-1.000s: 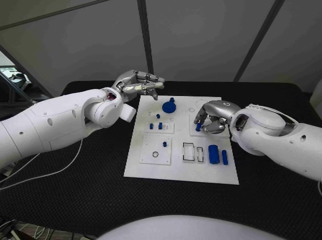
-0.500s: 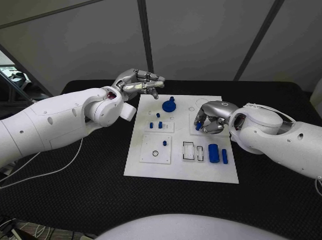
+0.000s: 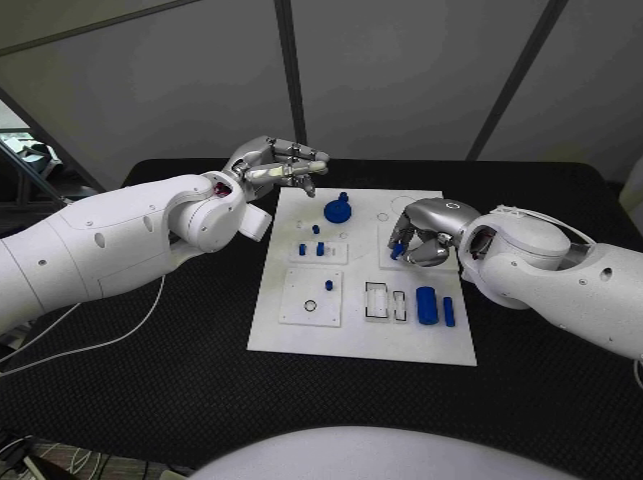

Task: Assemble the parts on the task board

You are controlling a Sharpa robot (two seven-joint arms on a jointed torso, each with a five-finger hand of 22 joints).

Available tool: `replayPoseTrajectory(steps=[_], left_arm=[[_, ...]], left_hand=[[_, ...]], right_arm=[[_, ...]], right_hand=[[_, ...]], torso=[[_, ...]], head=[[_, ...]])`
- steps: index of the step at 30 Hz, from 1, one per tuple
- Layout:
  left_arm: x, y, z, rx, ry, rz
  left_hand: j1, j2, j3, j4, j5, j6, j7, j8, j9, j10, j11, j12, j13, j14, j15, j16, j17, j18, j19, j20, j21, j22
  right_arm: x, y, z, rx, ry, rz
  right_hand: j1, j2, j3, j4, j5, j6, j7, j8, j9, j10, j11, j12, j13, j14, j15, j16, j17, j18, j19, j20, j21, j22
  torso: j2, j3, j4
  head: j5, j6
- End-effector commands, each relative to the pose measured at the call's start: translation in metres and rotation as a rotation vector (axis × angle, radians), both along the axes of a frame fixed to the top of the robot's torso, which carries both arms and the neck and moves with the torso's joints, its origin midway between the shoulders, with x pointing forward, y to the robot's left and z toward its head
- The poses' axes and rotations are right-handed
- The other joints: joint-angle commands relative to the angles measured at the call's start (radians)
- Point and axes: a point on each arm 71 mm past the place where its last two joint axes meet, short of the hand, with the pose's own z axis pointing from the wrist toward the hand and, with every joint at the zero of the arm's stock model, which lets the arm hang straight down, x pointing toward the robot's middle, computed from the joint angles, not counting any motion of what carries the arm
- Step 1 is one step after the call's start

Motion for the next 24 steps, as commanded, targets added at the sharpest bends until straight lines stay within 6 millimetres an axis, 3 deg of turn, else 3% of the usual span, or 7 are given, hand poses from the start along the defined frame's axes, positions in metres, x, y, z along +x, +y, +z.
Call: replayPoseTrajectory(steps=[1,8,13,24], left_arm=[[0.000,-0.001,0.001,-0.010,-0.003,-0.008],[0.000,0.000,0.001,-0.009,-0.001,-0.007],[0.000,0.000,0.001,-0.008,-0.001,-0.006],[0.002,-0.003,0.000,-0.010,0.000,-0.008]], left_hand=[[0.005,0.005,-0.002,-0.005,-0.006,0.000,0.004,-0.005,0.001,-0.001,0.003,-0.004,0.002,-0.007,0.000,-0.006,-0.001,-0.013,-0.004,0.000,-0.003,-0.002],[0.005,0.005,-0.002,-0.005,-0.006,0.000,0.004,-0.005,0.001,-0.001,0.003,-0.004,0.002,-0.007,0.000,-0.006,-0.001,-0.013,-0.004,0.000,-0.003,-0.002],[0.006,0.005,-0.002,-0.006,-0.005,0.000,0.005,-0.005,0.001,-0.001,0.003,-0.004,0.002,-0.007,0.000,-0.007,-0.001,-0.013,-0.004,0.000,-0.004,-0.002],[0.006,0.005,-0.002,-0.006,-0.005,0.000,0.005,-0.005,0.001,-0.001,0.003,-0.004,0.002,-0.007,0.000,-0.007,-0.001,-0.013,-0.004,0.000,-0.004,-0.002]], right_arm=[[-0.001,0.000,0.007,0.058,-0.053,-0.003],[-0.010,-0.007,0.016,0.108,-0.053,-0.013],[-0.019,-0.004,0.031,0.168,-0.047,-0.003],[-0.043,0.048,0.045,0.268,-0.024,0.134]], right_hand=[[0.000,0.016,-0.003,0.007,0.001,0.018,-0.008,0.007,0.019,0.009,-0.002,0.002,0.001,0.025,-0.007,0.005,0.003,-0.008,0.012,-0.001,0.007,0.006],[0.001,0.017,-0.004,0.008,0.001,0.020,-0.008,0.007,0.020,0.010,-0.002,0.001,0.001,0.025,-0.008,0.005,0.003,-0.009,0.014,-0.001,0.009,0.009],[0.001,0.017,-0.004,0.008,0.001,0.020,-0.009,0.007,0.020,0.010,-0.002,0.001,0.001,0.025,-0.008,0.006,0.004,-0.010,0.015,-0.002,0.011,0.011],[0.006,0.021,-0.004,0.009,0.004,0.020,-0.009,0.005,0.022,0.011,-0.003,-0.003,0.001,0.024,-0.009,0.006,0.002,-0.011,0.018,-0.004,0.015,0.017]], torso=[[0.000,0.0004,-0.0005],[-0.001,-0.0011,0.0001],[-0.001,0.0000,-0.0005],[0.000,-0.0006,0.0019]], head=[[-0.001,0.001],[0.000,0.004],[0.002,0.006],[0.011,0.005]])
